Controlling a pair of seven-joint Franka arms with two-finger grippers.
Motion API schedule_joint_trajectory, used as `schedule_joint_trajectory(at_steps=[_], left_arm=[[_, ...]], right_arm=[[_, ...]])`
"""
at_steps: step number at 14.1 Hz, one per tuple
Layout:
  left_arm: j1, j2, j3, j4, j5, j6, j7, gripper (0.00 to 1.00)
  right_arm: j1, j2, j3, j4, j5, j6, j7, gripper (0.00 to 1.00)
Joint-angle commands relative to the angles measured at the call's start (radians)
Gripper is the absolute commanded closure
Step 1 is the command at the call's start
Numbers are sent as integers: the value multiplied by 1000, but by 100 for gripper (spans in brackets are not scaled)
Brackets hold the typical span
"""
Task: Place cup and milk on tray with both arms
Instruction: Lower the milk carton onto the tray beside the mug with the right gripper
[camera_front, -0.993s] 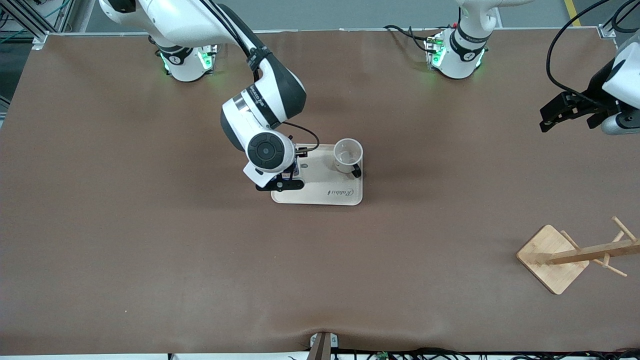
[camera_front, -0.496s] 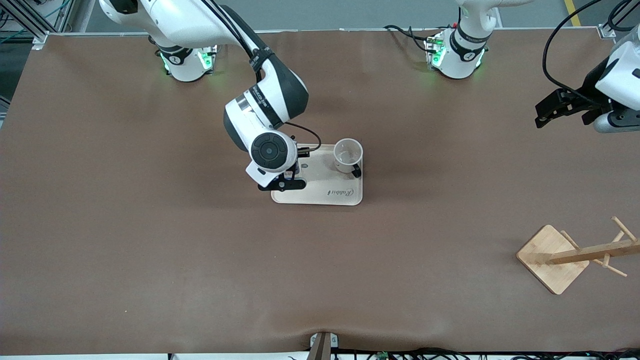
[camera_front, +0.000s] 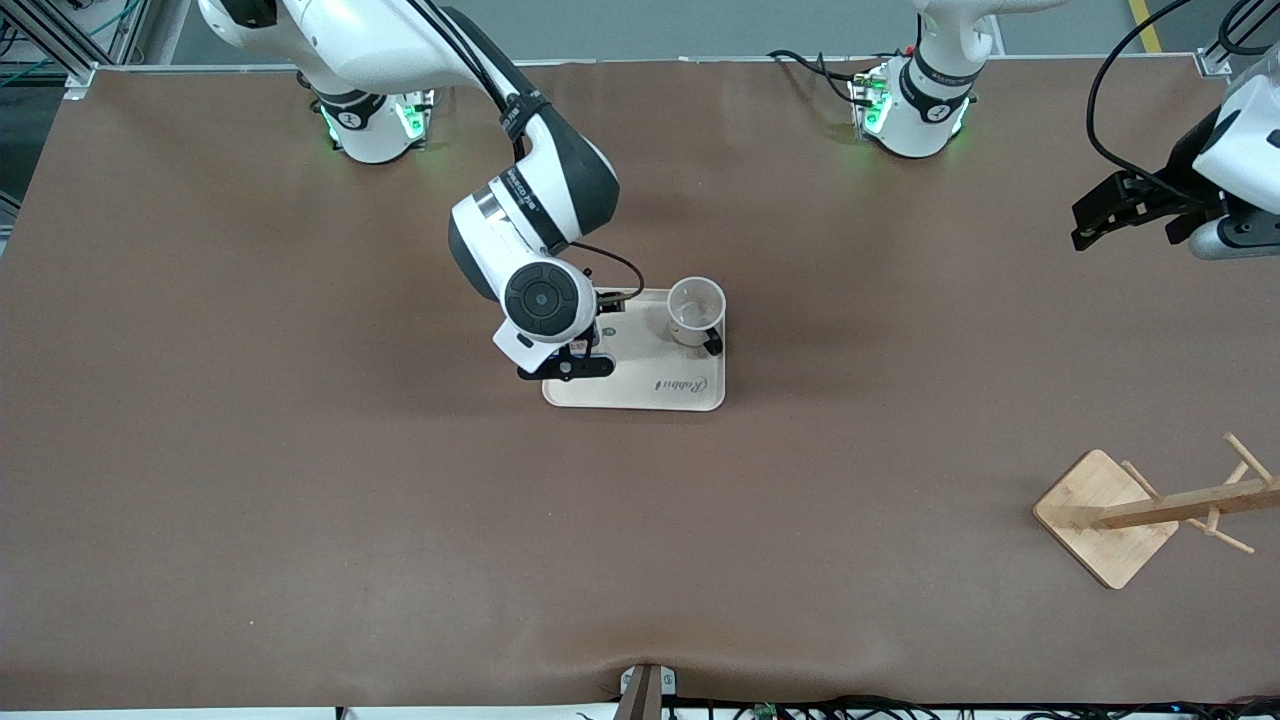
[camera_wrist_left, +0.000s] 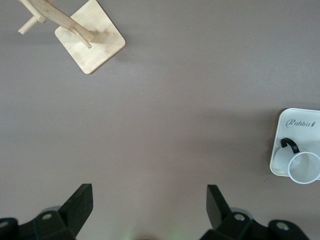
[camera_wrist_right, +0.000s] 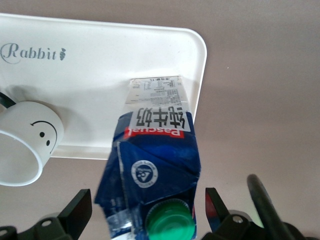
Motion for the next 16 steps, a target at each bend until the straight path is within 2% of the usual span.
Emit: schedule_joint_trajectory(at_steps=[1,6,8,11,14,16], left_arm=[[2,-25,1,-16,0,-20,-3,0],[4,-28,1,-8,0,-26,-3,0],[4,-31,3,-8,0,-26,-1,0],[5,-33,4,-8,0,-32,-1,0],[5,-33,6,-8,0,-32,-1,0],[5,-31,7,-8,0,-32,-1,0]], right_arm=[[2,-15,-5,11,9,-19,7,0],[-62,-73,-5,18,14,-19,-5,0],[-79,-98,-16,82,0,-28,-5,0],[-171,-98,-27,214,2,-160,-10,0],[-273,-102,-27,266,2,-234,-7,0],[-332,-142,-27,288,2,-238,-7,0]])
